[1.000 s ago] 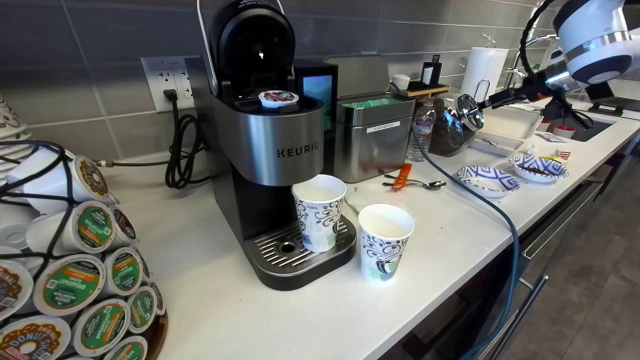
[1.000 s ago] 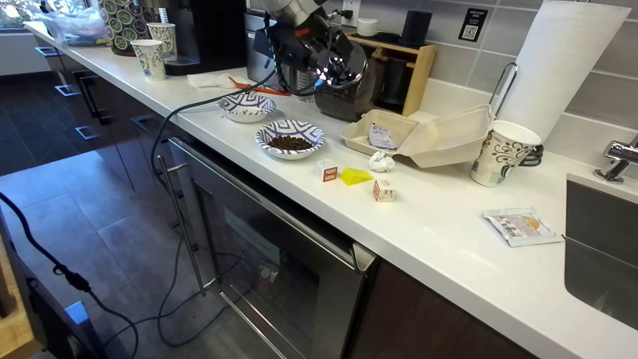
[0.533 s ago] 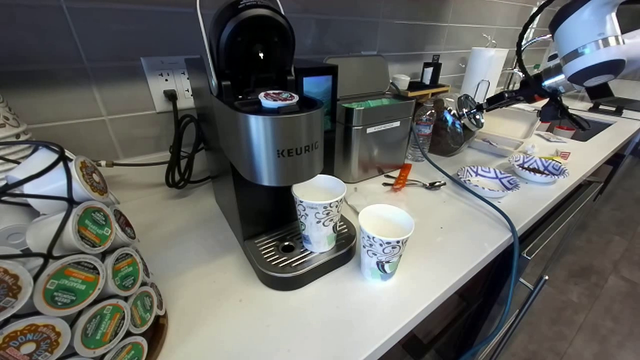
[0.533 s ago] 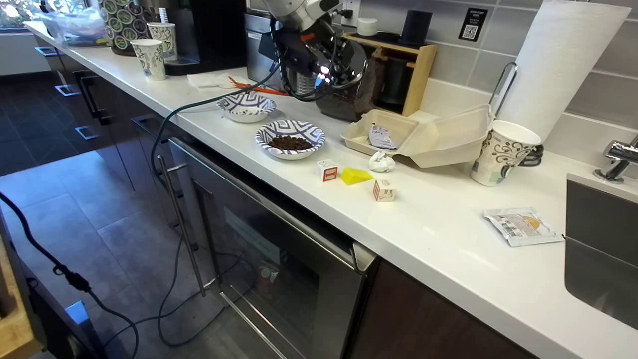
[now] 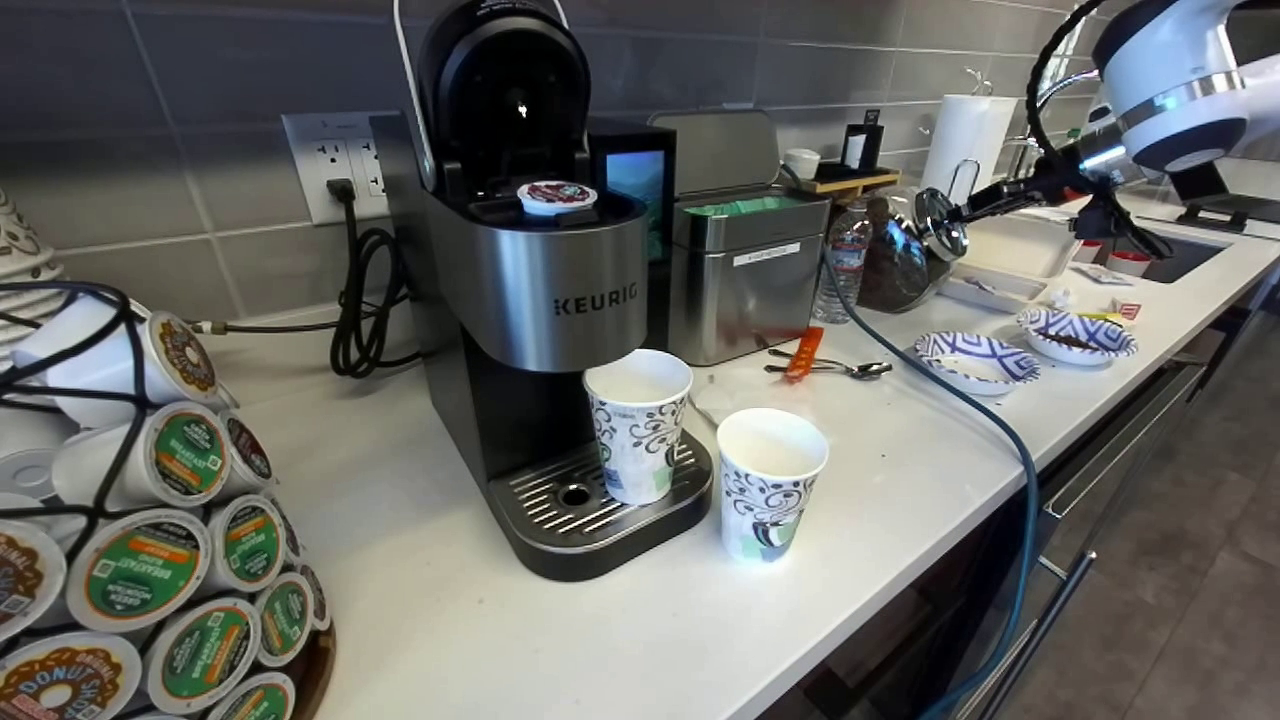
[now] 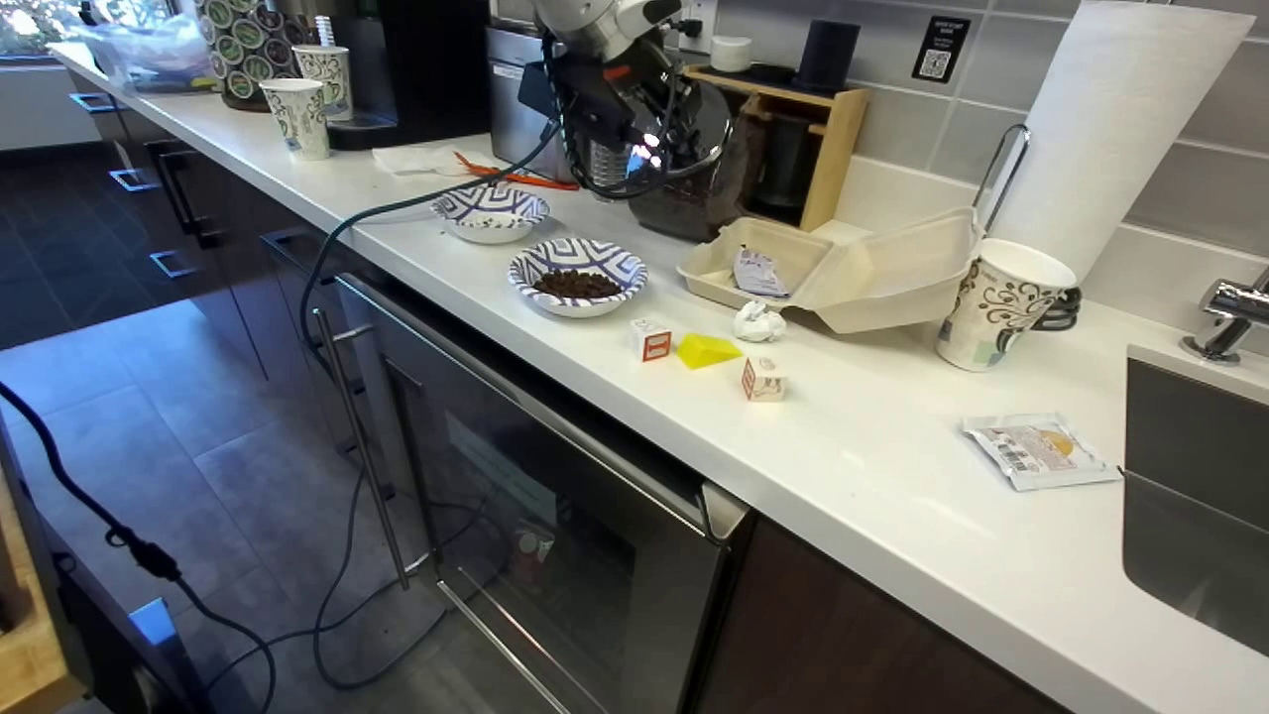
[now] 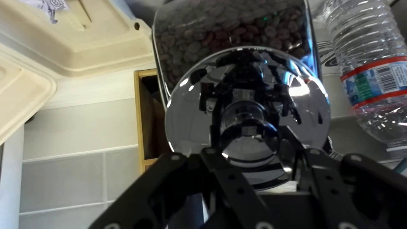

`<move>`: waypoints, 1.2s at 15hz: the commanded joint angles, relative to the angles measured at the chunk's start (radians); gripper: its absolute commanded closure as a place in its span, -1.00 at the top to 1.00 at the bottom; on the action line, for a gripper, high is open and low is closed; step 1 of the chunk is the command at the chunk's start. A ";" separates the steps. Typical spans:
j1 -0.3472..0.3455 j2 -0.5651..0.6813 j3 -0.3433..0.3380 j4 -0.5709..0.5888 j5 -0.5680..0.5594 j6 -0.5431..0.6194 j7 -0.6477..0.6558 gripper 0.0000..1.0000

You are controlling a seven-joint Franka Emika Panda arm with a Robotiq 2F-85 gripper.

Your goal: Move the bowl to the right then remove the lid from the bottle and put it on the table

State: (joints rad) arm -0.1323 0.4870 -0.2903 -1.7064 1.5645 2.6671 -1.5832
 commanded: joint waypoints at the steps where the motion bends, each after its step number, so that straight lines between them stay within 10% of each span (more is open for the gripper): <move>1: -0.001 -0.005 -0.011 -0.008 -0.041 -0.012 0.066 -0.57; 11: -0.004 -0.239 -0.037 -0.223 0.067 0.032 0.030 -0.57; 18: 0.011 -0.576 0.051 -0.572 -0.360 -0.069 0.269 -0.57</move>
State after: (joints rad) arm -0.1262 0.0861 -0.2988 -2.1285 1.3350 2.6335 -1.4017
